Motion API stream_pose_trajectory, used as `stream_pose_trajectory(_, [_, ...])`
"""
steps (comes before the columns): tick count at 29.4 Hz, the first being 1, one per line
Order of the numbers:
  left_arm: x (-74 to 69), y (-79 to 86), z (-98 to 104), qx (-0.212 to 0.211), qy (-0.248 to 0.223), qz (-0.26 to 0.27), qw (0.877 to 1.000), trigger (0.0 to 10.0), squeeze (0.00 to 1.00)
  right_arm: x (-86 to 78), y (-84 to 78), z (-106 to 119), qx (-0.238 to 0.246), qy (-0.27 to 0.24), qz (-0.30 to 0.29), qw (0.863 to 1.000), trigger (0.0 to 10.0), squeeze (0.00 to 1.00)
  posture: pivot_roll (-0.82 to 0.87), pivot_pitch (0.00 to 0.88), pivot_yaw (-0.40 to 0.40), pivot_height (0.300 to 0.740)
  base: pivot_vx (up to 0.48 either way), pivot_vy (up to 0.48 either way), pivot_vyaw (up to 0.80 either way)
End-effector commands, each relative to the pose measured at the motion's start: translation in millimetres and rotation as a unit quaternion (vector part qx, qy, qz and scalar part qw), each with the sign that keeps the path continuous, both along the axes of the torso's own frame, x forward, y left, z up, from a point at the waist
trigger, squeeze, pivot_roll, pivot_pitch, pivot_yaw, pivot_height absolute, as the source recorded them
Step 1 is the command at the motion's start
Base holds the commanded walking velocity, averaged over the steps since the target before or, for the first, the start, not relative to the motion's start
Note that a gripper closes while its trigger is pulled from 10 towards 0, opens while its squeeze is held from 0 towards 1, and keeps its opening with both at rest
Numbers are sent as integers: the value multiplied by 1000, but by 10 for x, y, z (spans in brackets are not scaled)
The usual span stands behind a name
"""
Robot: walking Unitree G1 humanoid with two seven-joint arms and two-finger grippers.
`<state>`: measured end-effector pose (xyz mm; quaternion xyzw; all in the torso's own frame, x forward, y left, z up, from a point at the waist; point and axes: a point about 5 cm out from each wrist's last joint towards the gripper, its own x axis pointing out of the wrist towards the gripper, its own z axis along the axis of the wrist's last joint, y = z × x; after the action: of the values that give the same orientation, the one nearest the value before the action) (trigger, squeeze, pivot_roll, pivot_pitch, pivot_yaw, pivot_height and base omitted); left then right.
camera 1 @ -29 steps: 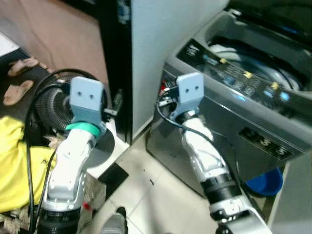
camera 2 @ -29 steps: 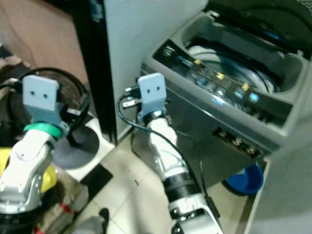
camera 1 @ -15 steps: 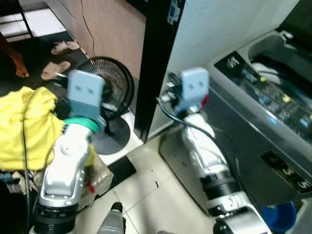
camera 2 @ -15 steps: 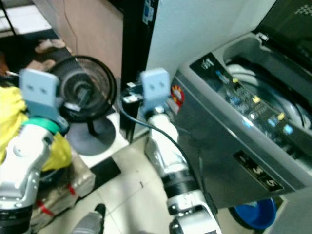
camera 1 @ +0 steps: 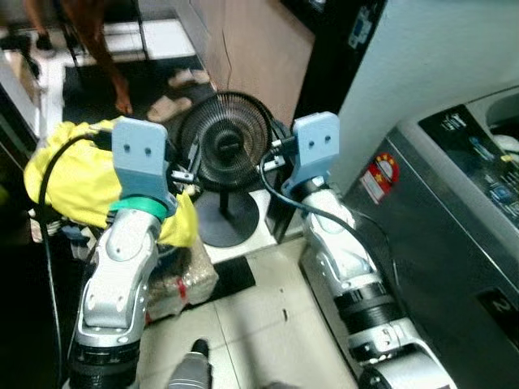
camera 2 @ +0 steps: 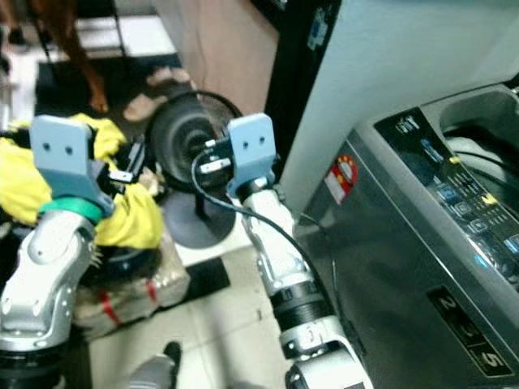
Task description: Clothes washing
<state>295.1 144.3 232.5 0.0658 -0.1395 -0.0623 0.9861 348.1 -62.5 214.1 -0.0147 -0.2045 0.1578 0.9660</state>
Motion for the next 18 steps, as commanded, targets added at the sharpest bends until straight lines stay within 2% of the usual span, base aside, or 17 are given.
stream_pose_trajectory(1, [3,6,-43,-5,10,4,1000,10000,0,-20,6,-29,4,5,3,1000,10000,0,169,65,-110,740,0,0,800])
stream_pose_trajectory(13, [10,-4,-86,-4,11,21,1000,10000,0,-25,10,-29,5,6,8,1000,10000,0,165,67,-112,740,0,0,788])
stream_pose_trajectory(16, [14,9,-80,-3,5,28,1000,10000,0,-33,19,-25,14,6,15,1000,10000,0,164,67,-111,740,0,0,0])
stream_pose_trajectory(18, [31,27,-81,1,5,40,999,10000,0,-46,43,-15,14,3,22,1000,10000,0,162,66,-112,740,444,0,0])
